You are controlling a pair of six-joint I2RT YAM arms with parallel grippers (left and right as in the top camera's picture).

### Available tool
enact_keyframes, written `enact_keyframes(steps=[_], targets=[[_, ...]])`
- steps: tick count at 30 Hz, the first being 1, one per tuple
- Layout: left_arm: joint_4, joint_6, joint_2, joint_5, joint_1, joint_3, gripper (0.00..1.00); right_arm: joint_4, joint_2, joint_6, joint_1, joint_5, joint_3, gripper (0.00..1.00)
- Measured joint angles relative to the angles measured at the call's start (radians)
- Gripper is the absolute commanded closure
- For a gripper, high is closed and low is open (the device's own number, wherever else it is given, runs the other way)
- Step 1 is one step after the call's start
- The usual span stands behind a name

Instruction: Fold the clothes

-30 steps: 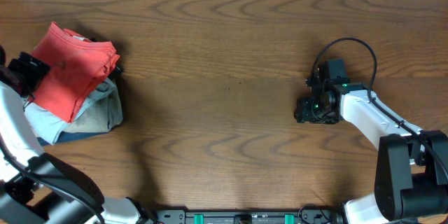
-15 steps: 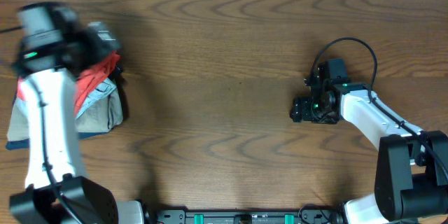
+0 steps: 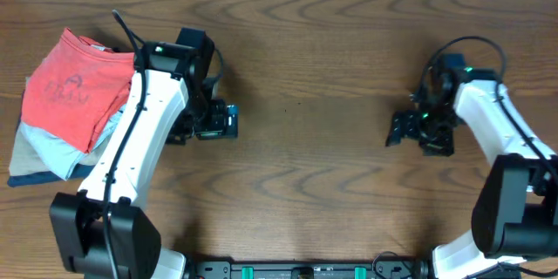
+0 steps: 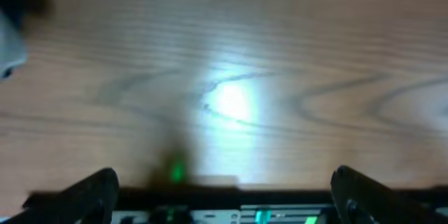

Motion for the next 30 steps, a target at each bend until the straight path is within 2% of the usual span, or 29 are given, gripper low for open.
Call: enact_keyframes(steps=[3, 6, 7, 15, 18, 25, 30], targets=[[0.034, 0.0, -0.072, -0.015, 0.0, -0.039, 0.02, -0.024, -0.038, -0.023, -0.013, -0.013, -0.008, 0.11], [0.101, 0.001, -0.222, -0.027, 0.0, -0.115, 0.02, 0.005, -0.126, -0.038, -0.016, -0.026, -0.039, 0.04], [0.135, 0.0, -0.294, -0.033, 0.0, -0.148, 0.02, 0.027, -0.178, -0.043, -0.017, -0.028, -0.06, 0.01], [0.388, -0.001, -0.917, -0.1, 0.0, -0.446, 0.02, 0.34, -0.7, -0.053, -0.016, -0.035, -0.299, 0.01], [0.439, -0.001, -1.123, -0.114, 0.0, -0.535, 0.02, 0.373, -0.888, -0.053, -0.016, -0.036, -0.37, 0.01], [0.432, -0.001, -1.359, -0.12, 0.0, -0.566, 0.02, 0.282, -1.118, -0.053, -0.016, -0.038, -0.404, 0.01], [0.423, -0.001, -1.404, -0.121, 0.0, -0.566, 0.02, 0.229, -1.171, -0.056, -0.016, -0.039, -0.405, 0.01]])
